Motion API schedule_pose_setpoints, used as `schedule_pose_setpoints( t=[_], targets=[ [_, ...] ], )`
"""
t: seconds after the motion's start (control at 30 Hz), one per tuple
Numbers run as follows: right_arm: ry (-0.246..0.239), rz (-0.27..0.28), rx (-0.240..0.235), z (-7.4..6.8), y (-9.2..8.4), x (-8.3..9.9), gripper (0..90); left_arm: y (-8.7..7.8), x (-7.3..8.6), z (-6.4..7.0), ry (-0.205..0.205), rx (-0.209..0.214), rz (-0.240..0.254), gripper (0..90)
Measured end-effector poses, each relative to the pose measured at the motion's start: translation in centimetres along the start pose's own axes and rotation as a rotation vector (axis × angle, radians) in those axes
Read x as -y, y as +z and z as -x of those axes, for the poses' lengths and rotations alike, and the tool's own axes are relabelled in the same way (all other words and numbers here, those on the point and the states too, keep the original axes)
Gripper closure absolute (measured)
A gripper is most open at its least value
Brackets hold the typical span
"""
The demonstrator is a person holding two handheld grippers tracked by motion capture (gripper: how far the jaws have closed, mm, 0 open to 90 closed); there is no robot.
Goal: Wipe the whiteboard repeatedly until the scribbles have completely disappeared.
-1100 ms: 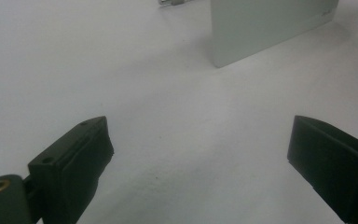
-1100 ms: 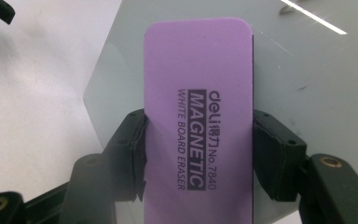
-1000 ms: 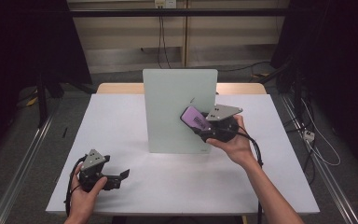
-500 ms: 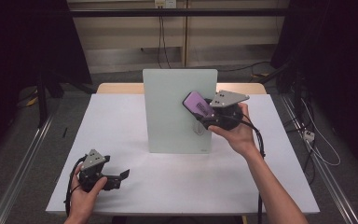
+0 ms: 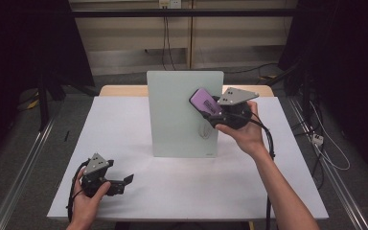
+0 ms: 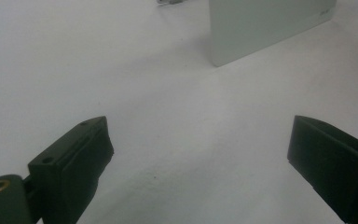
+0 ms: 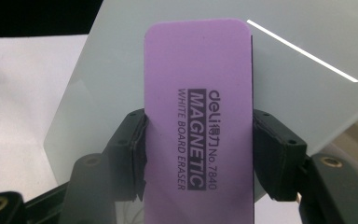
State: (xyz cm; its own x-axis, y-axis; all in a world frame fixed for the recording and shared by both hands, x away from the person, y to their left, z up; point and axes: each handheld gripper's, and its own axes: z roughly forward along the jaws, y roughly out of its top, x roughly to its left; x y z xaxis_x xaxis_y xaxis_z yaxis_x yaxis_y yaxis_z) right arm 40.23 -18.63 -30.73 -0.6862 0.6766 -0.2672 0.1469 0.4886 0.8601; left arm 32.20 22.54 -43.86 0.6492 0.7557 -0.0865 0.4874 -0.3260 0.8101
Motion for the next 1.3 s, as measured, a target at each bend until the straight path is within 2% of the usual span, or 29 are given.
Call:
schedule_pose_setpoints(
  t=[0.2,0.37,0.5,0.73,0.8,1.03,1.3],
  targets=[
    [-0.003,-0.016,-0.032,-0.8,0.5,1.1,41.9,0.1,0.0,0.1,0.001,0.004,-0.001,6.0],
    [-0.001,-0.025,-0.040,-0.7,0.5,0.9,41.9,0.1,0.0,0.0,0.000,0.005,0.001,6.0],
    [0.000,-0.010,-0.022,-0.2,0.2,0.3,41.9,0.0,0.0,0.0,-0.004,0.002,-0.004,6.0],
    [0.016,0.020,0.033,1.5,-1.0,-1.3,41.9,-0.1,0.0,-0.1,-0.003,0.002,0.000,6.0],
    [0.016,0.020,0.033,1.5,-1.0,-1.2,41.9,-0.1,0.0,-0.1,-0.002,0.002,0.001,6.0],
    [0.007,-0.004,-0.001,0.5,-0.5,0.5,42.0,-0.1,0.0,0.0,-0.001,0.001,0.000,6.1],
    [0.006,-0.041,-0.048,-1.3,0.2,3.5,42.0,0.0,0.0,0.1,0.002,0.002,-0.002,6.0]
  ],
)
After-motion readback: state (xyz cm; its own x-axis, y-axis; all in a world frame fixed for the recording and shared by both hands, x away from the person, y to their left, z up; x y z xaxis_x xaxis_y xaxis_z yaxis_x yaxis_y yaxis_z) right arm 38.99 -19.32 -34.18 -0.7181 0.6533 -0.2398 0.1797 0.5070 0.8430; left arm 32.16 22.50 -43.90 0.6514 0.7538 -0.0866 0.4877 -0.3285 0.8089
